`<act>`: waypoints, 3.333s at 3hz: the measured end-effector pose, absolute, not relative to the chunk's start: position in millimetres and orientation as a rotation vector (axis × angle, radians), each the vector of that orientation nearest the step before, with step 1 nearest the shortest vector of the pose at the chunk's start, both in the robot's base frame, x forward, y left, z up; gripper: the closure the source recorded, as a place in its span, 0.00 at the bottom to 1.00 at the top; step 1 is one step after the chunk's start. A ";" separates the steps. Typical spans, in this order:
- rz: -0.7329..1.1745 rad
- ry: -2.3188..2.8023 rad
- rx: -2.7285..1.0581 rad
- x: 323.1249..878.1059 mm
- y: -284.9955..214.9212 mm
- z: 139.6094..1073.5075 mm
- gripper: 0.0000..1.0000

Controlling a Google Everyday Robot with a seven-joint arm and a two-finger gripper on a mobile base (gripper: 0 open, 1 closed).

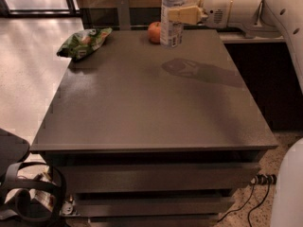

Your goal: Move blue plastic bottle near green rice chip bag

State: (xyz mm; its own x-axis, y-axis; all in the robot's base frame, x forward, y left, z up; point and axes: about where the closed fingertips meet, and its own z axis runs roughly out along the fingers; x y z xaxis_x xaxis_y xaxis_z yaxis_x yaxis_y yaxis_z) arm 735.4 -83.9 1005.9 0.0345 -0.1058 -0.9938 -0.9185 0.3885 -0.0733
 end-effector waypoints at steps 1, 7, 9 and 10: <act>0.870 1.421 -1.026 713.6 -48.3 1019.3 1.00; 0.870 1.412 -1.037 709.7 65.6 1023.9 1.00; 0.920 1.371 -1.016 741.3 116.0 984.7 1.00; 0.905 1.409 -1.040 748.0 130.5 970.3 1.00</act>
Offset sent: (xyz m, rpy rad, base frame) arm -0.0701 0.0870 0.0382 0.0853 0.1290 0.2131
